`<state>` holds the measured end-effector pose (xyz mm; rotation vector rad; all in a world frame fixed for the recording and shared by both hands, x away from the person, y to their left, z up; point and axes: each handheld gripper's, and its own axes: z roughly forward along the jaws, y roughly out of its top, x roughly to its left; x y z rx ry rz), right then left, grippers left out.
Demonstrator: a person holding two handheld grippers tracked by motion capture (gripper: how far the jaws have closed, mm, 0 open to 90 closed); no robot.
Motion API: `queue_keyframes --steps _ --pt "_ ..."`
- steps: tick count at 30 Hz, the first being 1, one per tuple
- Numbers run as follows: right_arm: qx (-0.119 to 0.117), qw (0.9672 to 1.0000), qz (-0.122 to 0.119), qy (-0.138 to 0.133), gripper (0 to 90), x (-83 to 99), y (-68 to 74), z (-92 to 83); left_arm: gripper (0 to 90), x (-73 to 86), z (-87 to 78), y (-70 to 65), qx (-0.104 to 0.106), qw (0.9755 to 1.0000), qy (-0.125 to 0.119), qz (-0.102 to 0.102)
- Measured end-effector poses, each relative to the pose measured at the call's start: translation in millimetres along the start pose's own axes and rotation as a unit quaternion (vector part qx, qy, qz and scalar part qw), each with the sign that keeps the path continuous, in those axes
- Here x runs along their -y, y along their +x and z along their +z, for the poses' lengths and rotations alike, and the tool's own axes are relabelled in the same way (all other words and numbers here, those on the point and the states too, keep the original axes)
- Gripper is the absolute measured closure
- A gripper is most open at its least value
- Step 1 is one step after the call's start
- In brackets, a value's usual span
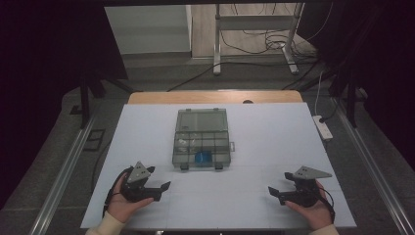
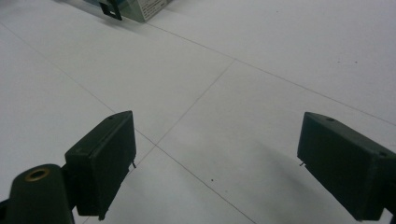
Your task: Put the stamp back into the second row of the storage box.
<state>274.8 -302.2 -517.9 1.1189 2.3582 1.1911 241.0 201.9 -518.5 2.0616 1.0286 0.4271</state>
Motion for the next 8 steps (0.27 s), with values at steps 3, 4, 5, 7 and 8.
queue_keyframes --steps 3,4,5,7,8 --pt "-0.001 1.0 -0.001 -0.001 11.8 0.1 0.3 -0.2 18.9 -1.3 1.7 -1.6 -0.002 1.0 0.0 0.001" --pt "-0.002 1.0 -0.001 -0.002 11.9 0.3 0.4 -0.2 18.9 -1.6 1.9 -2.0 -0.001 1.0 -0.002 0.0" --pt "-0.004 1.0 -0.001 -0.003 11.8 0.5 0.4 -0.4 18.8 -1.8 1.9 -2.2 0.0 1.0 -0.002 -0.001" --pt "-0.005 1.0 -0.002 -0.004 11.8 0.6 0.4 -1.4 18.6 -1.9 2.1 -2.3 -0.003 1.0 -0.002 -0.001" --pt "-0.006 1.0 -0.001 -0.005 11.8 0.5 0.4 -1.7 18.6 -1.8 2.5 -2.2 -0.002 1.0 -0.002 -0.002"
